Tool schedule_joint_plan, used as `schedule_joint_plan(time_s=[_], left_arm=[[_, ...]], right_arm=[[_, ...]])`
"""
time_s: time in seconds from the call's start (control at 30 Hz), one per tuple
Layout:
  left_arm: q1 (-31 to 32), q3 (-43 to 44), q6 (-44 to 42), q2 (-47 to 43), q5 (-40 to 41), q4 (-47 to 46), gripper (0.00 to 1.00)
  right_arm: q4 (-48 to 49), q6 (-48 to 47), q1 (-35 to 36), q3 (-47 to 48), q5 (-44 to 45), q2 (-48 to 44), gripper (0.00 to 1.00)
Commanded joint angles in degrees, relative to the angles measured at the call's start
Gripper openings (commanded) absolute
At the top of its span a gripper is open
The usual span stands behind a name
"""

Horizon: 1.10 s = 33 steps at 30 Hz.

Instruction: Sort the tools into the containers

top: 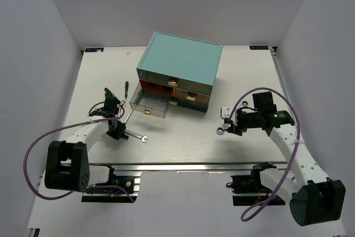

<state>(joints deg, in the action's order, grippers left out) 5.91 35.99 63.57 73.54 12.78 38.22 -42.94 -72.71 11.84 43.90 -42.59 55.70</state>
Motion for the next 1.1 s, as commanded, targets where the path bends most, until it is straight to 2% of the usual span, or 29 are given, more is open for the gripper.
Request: schedule_joint_plan(time_s=[0.0, 0.23, 0.33, 0.4, 0.5, 0.6, 0.73, 0.87, 1.07], left_arm=[[-0.38, -1.88, -0.82, -1.81, 0.15, 3.97, 0.31], [-0.38, -6.89, -0.38, -9.37, -1.17, 5.82, 0.18], [-0.38, -7.07, -0.99, -12.26, -1.52, 6.69, 0.05], [-0.46, -4.8, -2.04, -14.46, -1.18, 8.8, 0.0], [-0.38, 0.38, -4.06, -22.7, -0.13, 12.4, 0.0], [-0.38, 5.73, -7.13, -27.29, -0.29, 12.5, 0.0], [-0.38, 10.59, -13.98, -30.12, -6.86, 9.87, 0.0], [-0.29, 9.98, -16.2, -30.47, -26.17, -4.33, 0.0], [2.78, 12.35, -15.93, -24.24, -31.23, -13.85, 0.0]], right_arm=[[1.72, 1.25, -0.15, -0.39, -1.88, -1.3, 0.56], [2.6, 1.78, -0.15, -0.75, -2.15, -1.12, 0.56], [2.95, 1.87, -0.15, -0.66, -2.24, -0.86, 0.56], [2.77, 2.04, -0.23, -0.31, -2.41, -0.77, 0.56], [2.77, 2.48, -0.15, -0.04, -2.59, -0.86, 0.56], [2.77, 3.01, -0.23, 0.05, -3.29, -0.95, 0.56], [3.39, 4.15, -0.23, 0.13, -4.08, -0.95, 0.56], [4.61, 5.64, -0.23, 0.66, -4.52, -0.86, 0.56], [5.15, 7.84, -0.15, 1.19, -4.79, -1.03, 0.55]])
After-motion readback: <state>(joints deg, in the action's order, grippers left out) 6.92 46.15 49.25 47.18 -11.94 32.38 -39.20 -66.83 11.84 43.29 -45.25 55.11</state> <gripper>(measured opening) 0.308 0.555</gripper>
